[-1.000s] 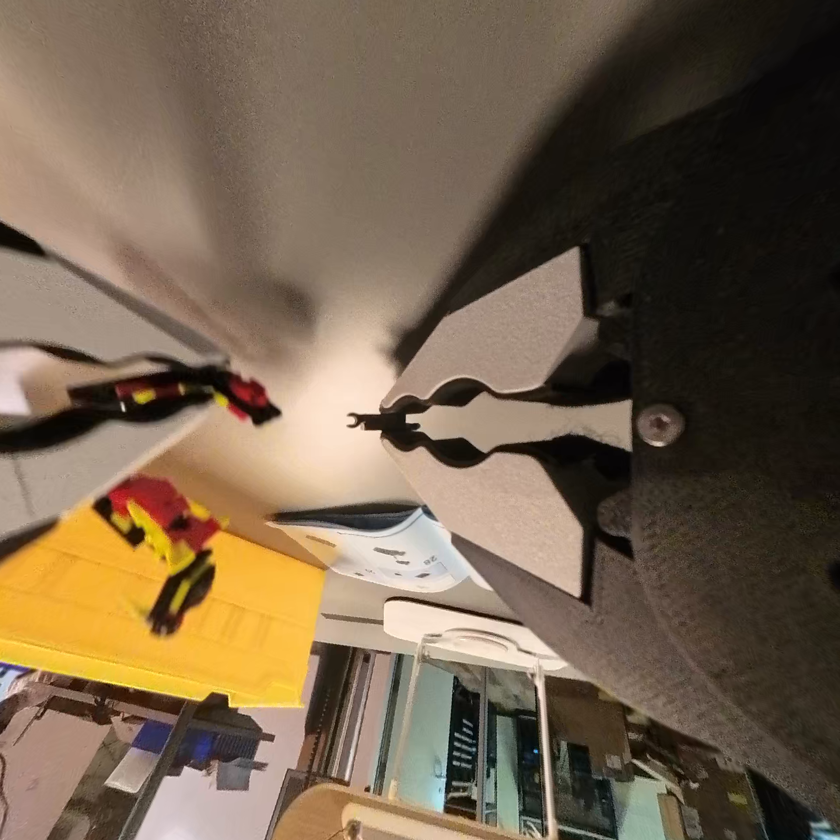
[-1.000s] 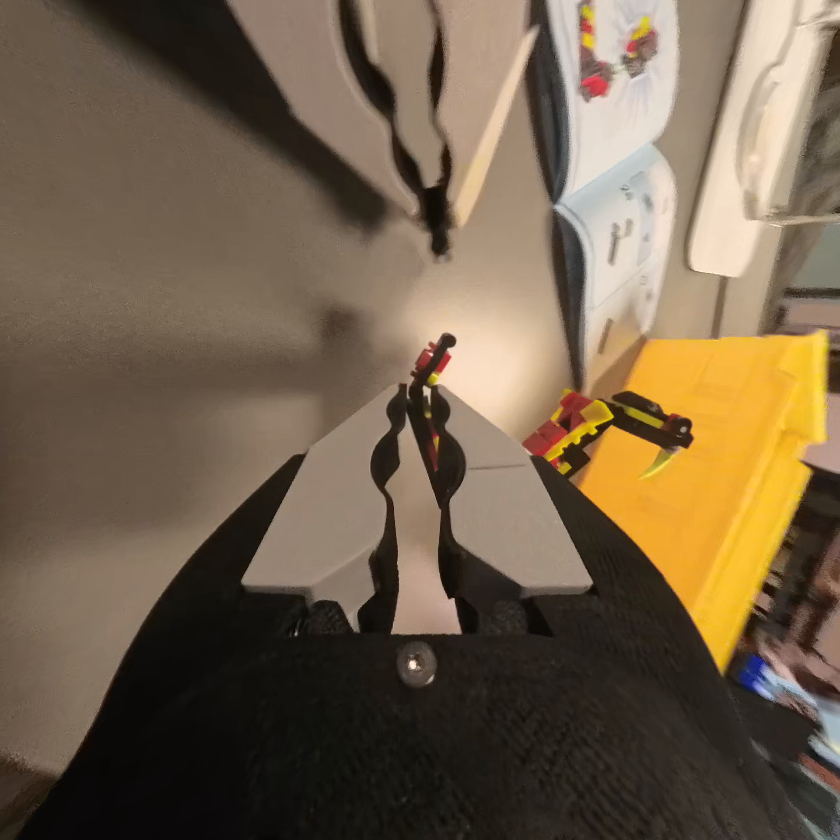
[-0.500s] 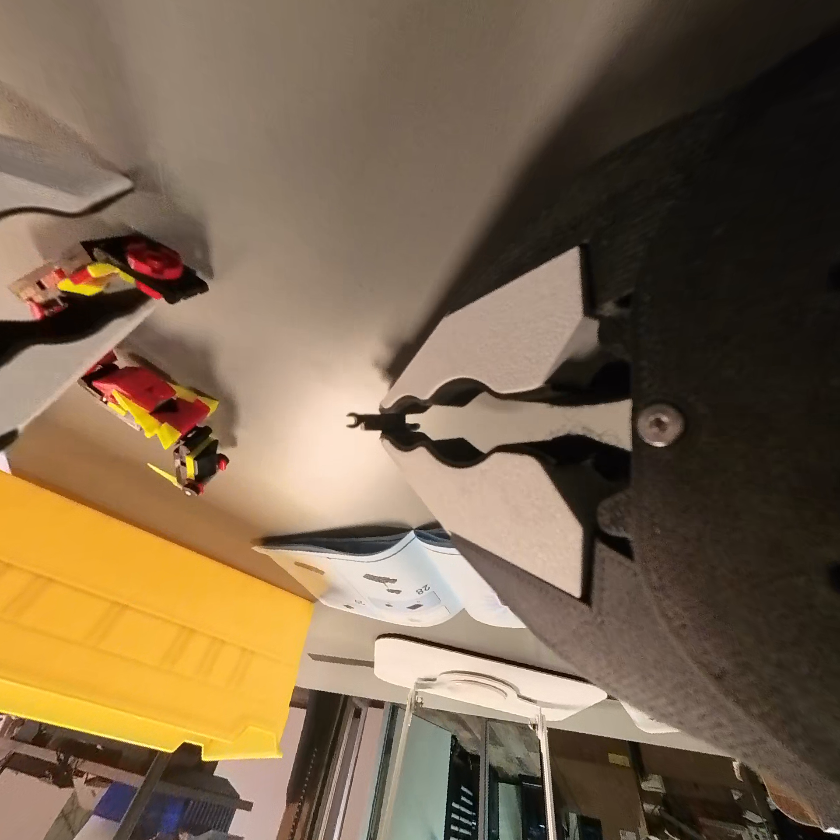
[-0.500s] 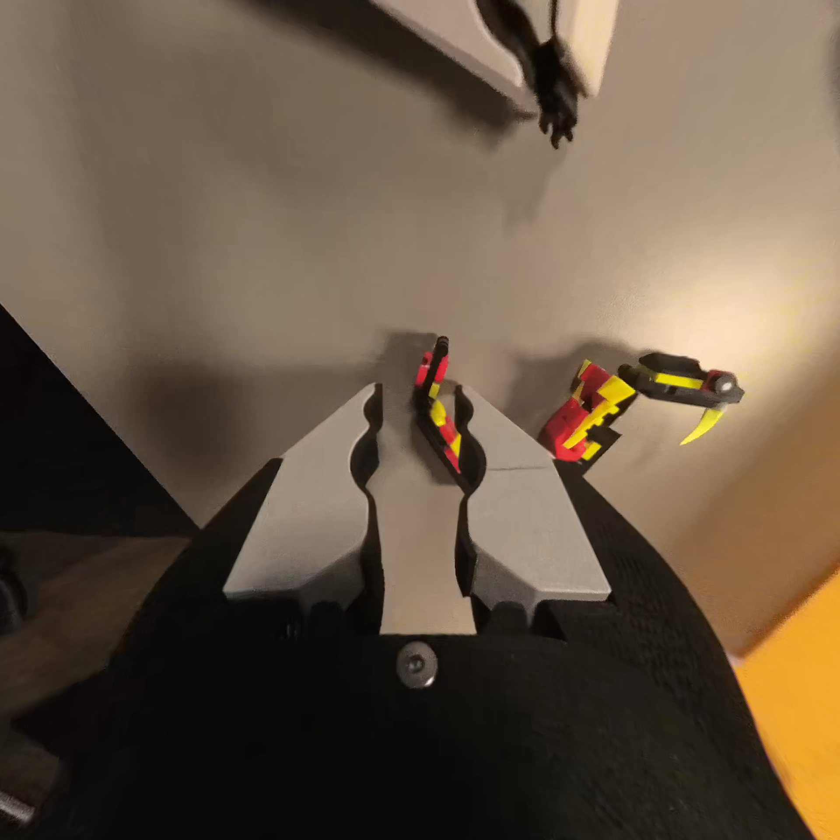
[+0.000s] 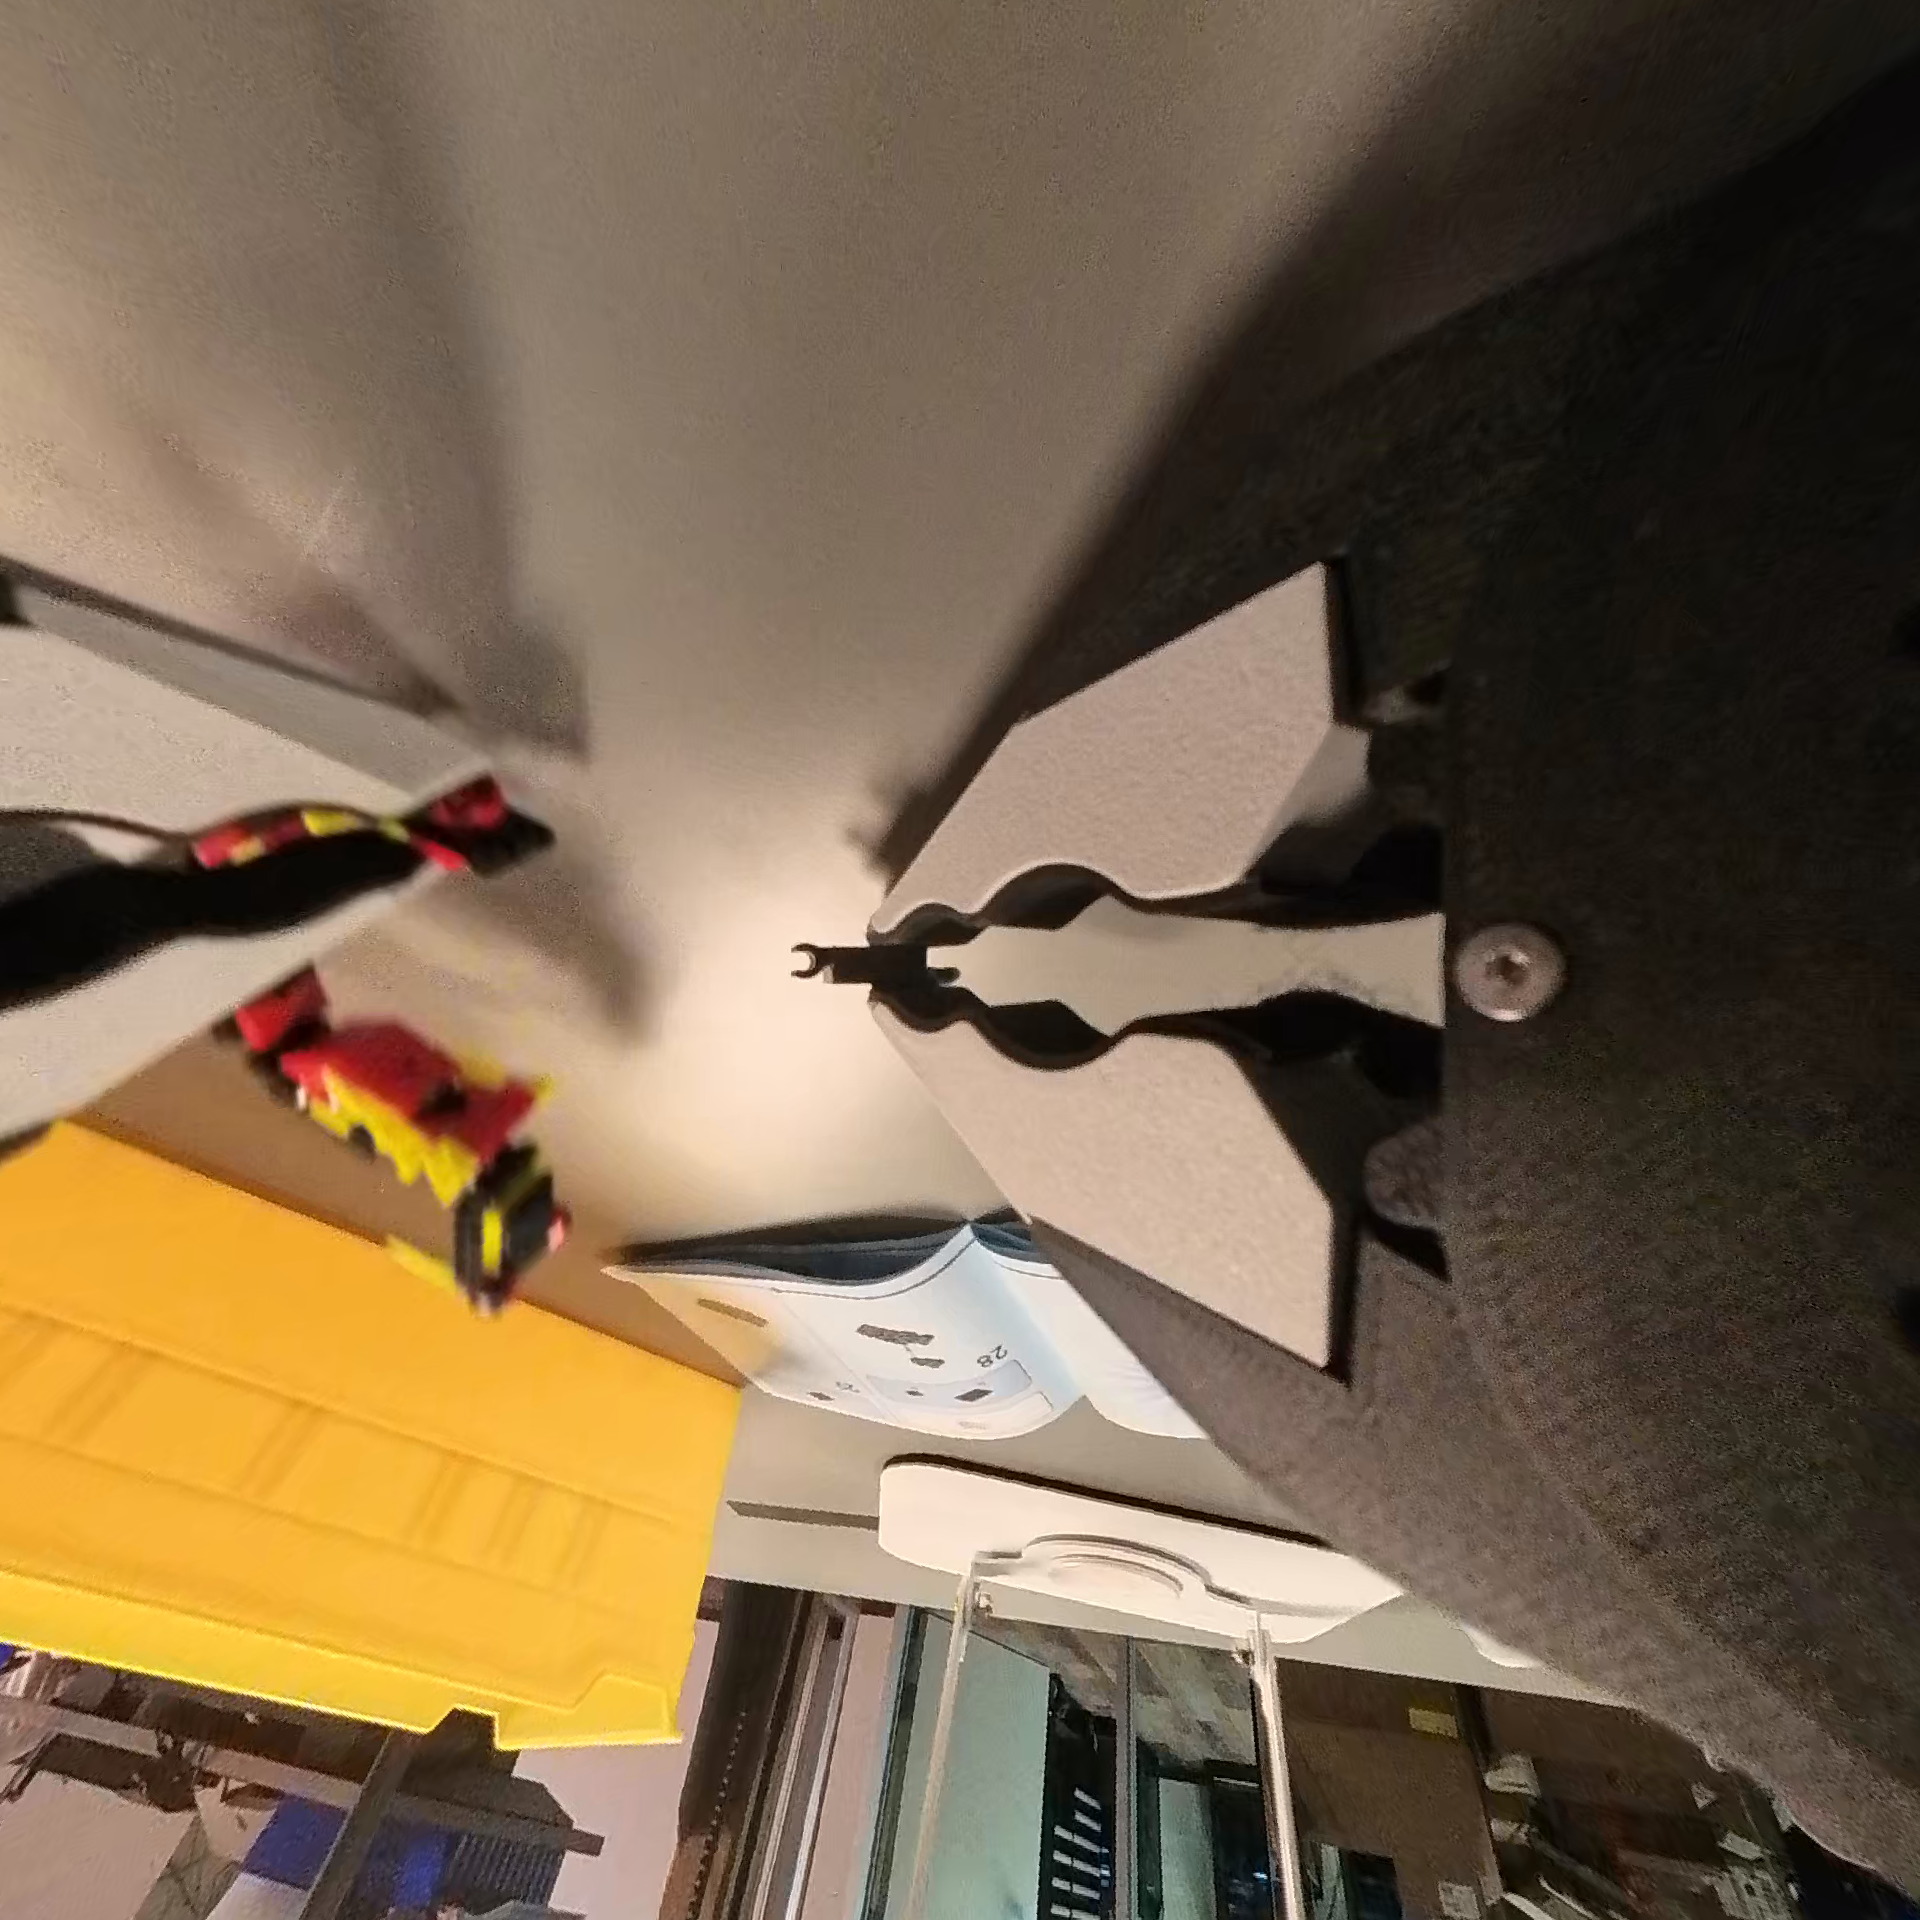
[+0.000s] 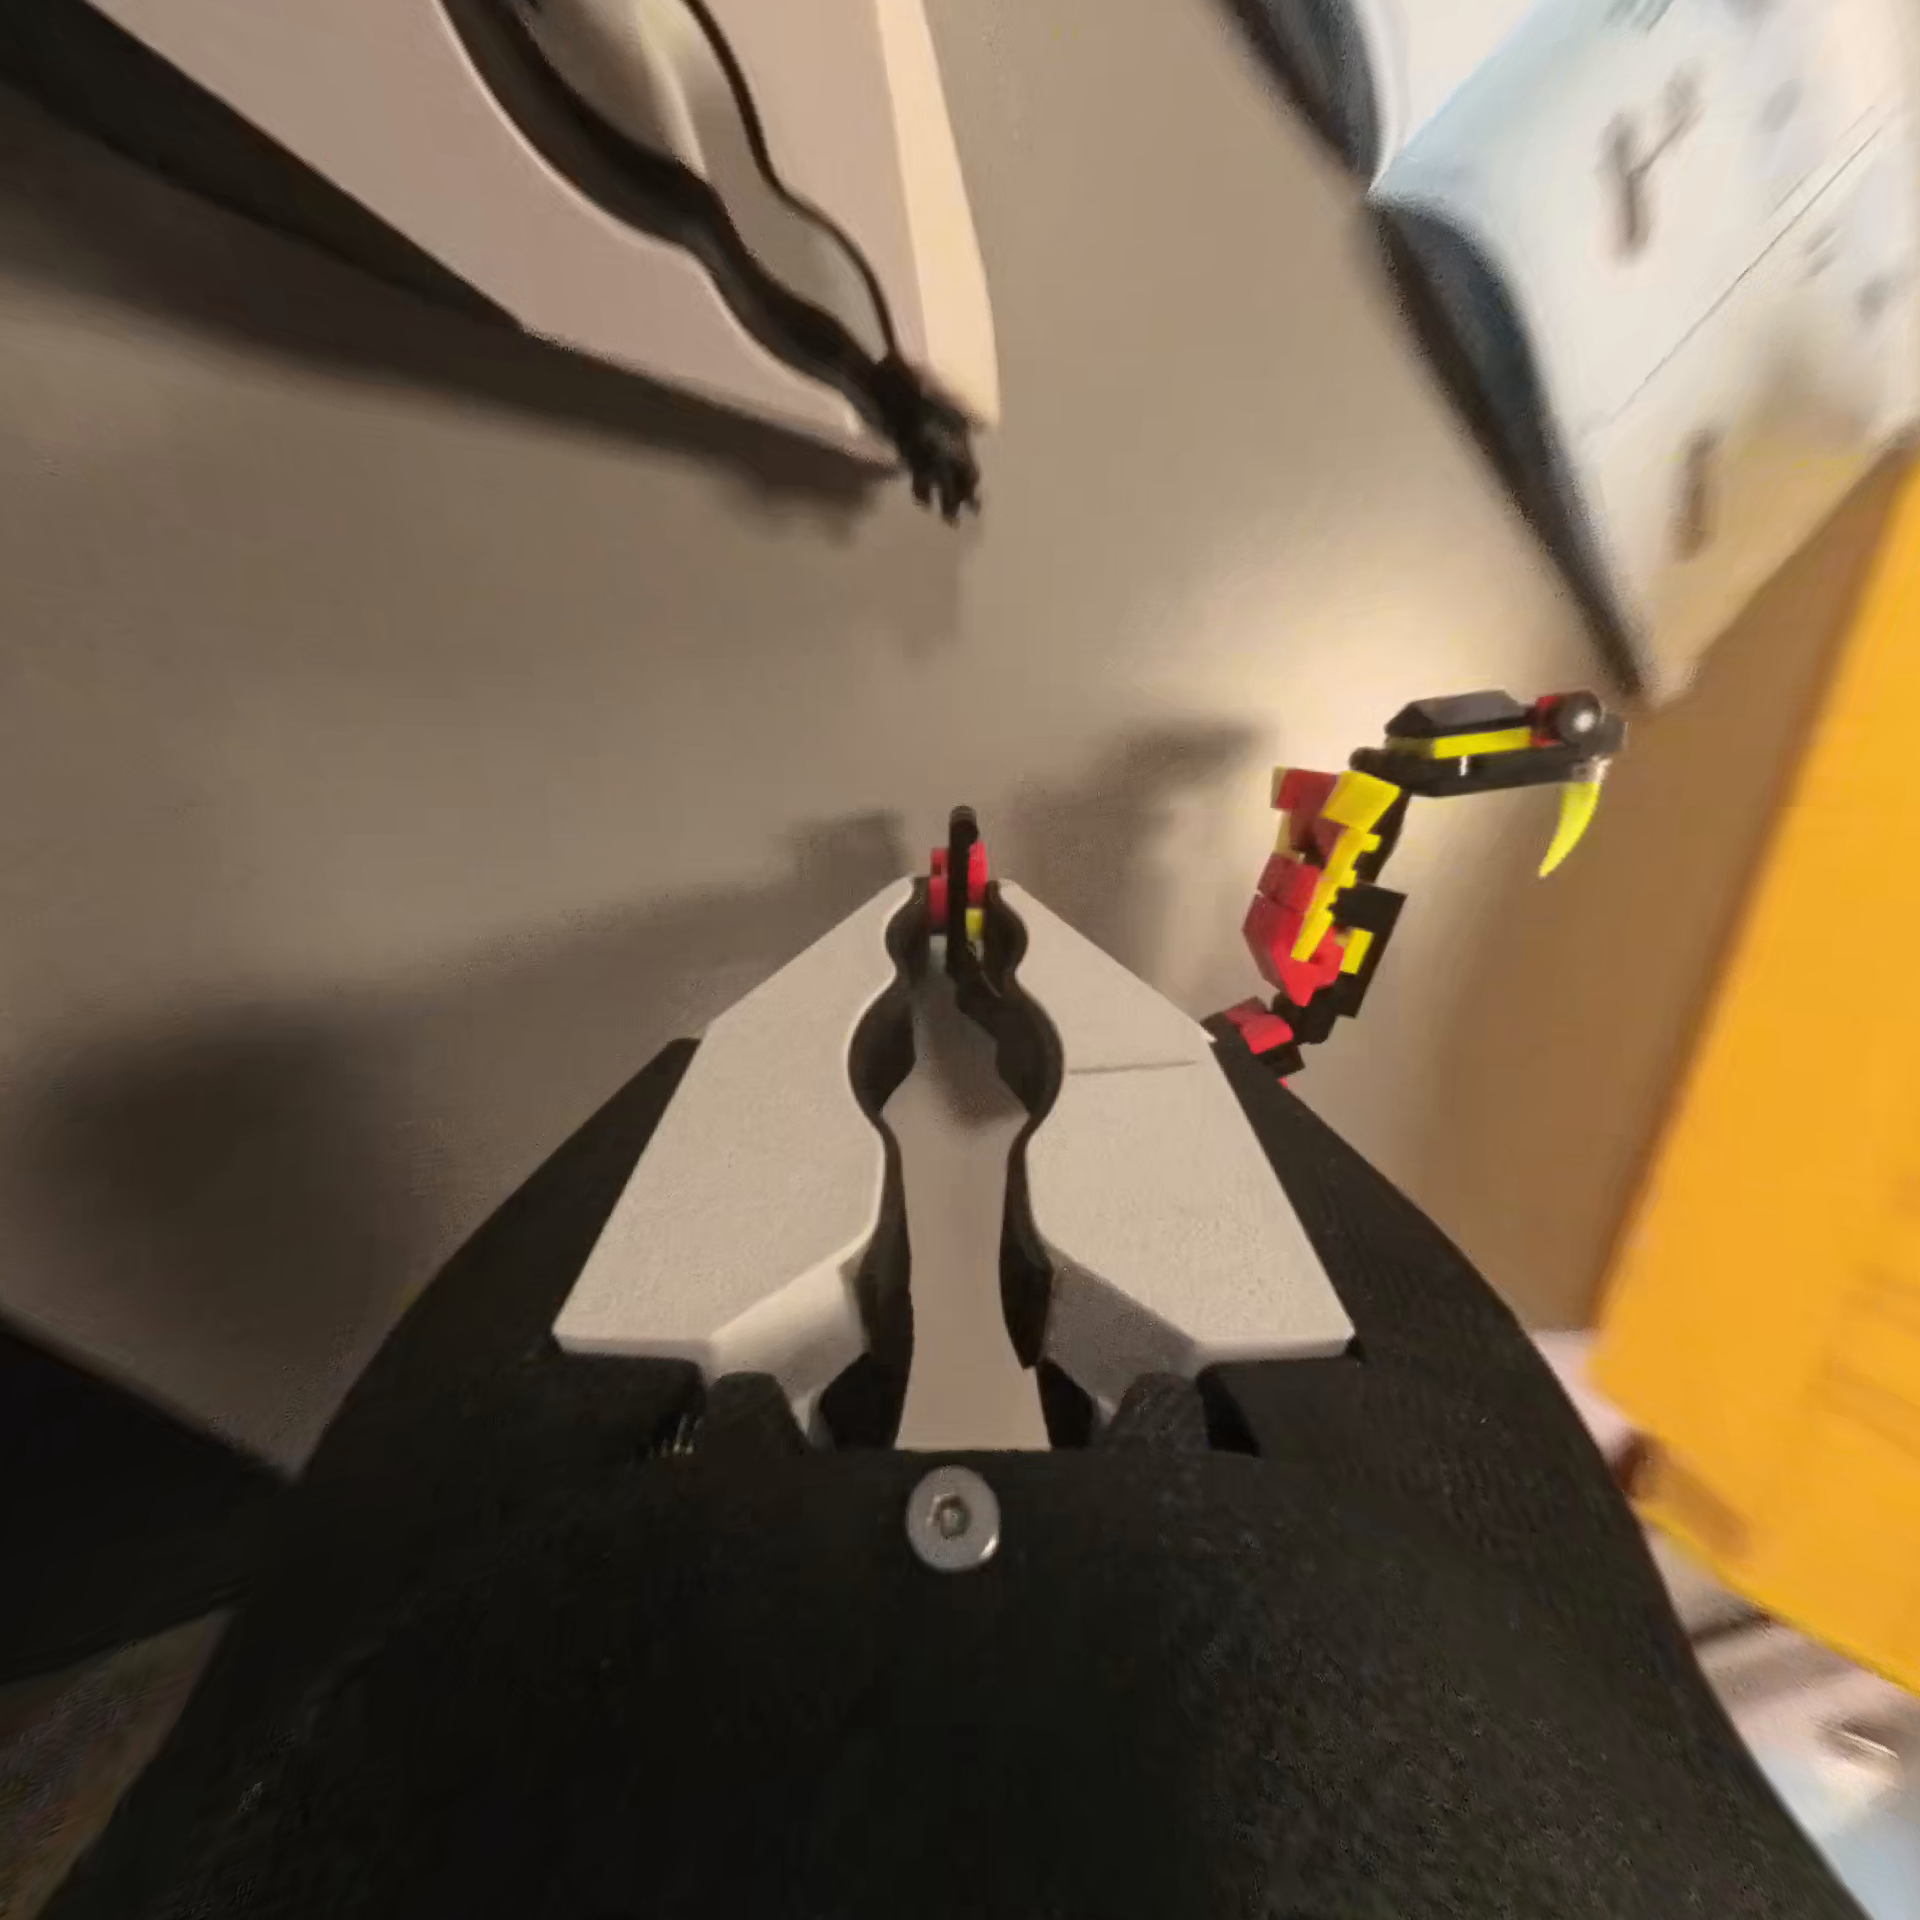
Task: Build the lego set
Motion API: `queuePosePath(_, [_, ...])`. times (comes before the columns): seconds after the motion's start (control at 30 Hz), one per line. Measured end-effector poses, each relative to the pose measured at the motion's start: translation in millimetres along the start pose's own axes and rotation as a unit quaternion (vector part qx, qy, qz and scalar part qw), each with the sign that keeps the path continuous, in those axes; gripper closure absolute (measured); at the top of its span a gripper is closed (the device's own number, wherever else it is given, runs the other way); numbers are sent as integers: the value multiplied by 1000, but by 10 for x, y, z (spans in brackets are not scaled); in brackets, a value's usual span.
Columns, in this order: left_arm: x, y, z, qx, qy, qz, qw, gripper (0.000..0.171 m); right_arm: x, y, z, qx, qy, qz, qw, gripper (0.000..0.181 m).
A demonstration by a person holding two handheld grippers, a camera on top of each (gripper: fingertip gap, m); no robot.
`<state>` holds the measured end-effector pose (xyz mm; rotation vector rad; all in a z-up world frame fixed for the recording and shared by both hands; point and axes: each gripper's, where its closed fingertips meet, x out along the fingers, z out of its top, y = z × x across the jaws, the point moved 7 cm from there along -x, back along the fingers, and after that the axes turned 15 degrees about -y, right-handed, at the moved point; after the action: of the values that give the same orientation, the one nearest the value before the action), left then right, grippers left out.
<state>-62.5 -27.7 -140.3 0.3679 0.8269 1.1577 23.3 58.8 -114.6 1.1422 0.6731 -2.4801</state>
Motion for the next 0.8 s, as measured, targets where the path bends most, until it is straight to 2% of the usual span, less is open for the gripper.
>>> queuePosePath(0.07, [5,1,10,-3,3,2,1000,166,24,-11,111,-80,-11,-58,995,174])
queuePosePath(0.17, [-10,36,30,-3,-8,22,1000,166,61,-33,195,-203,-17,-140,969,174])
queuePosePath(0.3, [-30,92,14,-31,-13,35,999,166,65,-55,197,-289,-40,-206,934,173])
queuePosePath(0.8, [-53,146,118,-24,-39,77,996,166,152,132,229,-436,-19,-262,861,174])
